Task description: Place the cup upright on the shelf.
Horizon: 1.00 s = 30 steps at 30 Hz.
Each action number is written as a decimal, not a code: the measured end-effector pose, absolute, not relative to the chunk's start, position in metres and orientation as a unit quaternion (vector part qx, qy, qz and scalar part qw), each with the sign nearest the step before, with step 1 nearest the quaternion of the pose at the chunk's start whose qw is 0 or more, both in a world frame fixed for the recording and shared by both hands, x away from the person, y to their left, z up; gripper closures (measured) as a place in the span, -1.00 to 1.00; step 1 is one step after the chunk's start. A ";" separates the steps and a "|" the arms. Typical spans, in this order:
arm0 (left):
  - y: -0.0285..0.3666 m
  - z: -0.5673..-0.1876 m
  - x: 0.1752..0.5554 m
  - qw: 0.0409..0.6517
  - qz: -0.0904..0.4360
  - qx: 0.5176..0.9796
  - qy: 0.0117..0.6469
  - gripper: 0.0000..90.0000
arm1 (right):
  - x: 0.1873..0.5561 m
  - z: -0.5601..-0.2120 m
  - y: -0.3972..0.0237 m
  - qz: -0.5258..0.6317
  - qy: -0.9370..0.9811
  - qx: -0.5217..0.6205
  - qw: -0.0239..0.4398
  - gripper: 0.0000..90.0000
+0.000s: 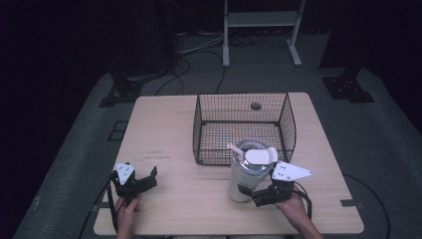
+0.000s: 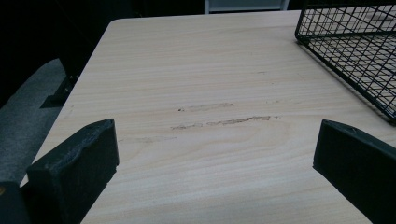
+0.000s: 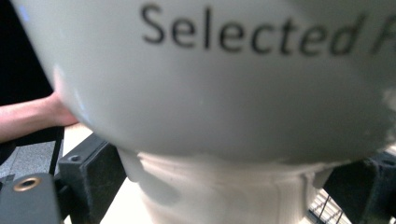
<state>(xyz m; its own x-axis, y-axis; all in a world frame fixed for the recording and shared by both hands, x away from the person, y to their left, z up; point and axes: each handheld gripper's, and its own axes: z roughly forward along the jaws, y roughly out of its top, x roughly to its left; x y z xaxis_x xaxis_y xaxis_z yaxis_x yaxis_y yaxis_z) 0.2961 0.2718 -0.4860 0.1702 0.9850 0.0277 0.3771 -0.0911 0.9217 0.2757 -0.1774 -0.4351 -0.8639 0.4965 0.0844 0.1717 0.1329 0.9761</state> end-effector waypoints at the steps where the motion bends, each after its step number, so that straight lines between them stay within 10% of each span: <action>1: 0.272 -0.486 0.296 0.416 0.365 0.642 0.530 -1.00 | 0.276 -0.435 -0.177 0.619 0.741 0.225 0.131 -0.81; 30: 0.272 -0.486 0.296 0.418 0.365 0.640 0.531 -1.00 | 0.332 -0.353 -0.157 0.618 0.748 0.186 0.155 -0.81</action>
<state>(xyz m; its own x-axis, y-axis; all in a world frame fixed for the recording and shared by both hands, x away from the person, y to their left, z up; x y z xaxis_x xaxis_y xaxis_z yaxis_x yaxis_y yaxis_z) 0.2963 0.2720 -0.4860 0.1693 0.9853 0.0242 0.3746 -0.0870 0.9231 0.3316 -0.1572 -0.3531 -0.8824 0.4706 -0.0019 0.0872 0.1674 0.9820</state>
